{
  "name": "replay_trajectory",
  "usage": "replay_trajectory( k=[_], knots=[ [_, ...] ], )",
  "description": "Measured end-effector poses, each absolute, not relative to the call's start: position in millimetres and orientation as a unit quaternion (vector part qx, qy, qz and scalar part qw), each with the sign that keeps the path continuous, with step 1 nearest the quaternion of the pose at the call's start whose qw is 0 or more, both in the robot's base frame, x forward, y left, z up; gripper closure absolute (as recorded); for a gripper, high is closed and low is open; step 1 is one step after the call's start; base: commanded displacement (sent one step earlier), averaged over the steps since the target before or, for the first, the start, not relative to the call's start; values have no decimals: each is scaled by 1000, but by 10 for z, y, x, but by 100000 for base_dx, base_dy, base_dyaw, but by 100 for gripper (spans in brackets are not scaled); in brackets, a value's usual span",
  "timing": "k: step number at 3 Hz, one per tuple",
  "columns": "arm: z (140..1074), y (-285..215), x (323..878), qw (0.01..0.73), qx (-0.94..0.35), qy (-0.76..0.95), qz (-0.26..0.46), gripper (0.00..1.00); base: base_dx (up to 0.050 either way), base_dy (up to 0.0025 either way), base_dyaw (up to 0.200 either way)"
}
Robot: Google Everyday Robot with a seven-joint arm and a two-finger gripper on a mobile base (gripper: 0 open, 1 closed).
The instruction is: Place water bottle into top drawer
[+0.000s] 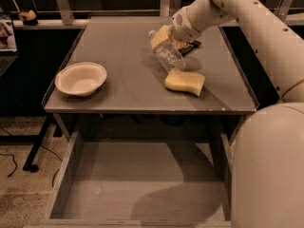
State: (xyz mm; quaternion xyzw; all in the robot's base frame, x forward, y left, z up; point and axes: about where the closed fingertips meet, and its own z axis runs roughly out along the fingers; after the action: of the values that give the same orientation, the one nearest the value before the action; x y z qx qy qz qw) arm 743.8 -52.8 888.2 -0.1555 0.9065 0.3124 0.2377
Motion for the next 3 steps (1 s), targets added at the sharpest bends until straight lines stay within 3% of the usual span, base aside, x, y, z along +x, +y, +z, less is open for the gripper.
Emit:
replay_trajectory(
  k=[3],
  knots=[
    [9238,-366,7373,223,-166,911,304,100,0,0,0]
  ],
)
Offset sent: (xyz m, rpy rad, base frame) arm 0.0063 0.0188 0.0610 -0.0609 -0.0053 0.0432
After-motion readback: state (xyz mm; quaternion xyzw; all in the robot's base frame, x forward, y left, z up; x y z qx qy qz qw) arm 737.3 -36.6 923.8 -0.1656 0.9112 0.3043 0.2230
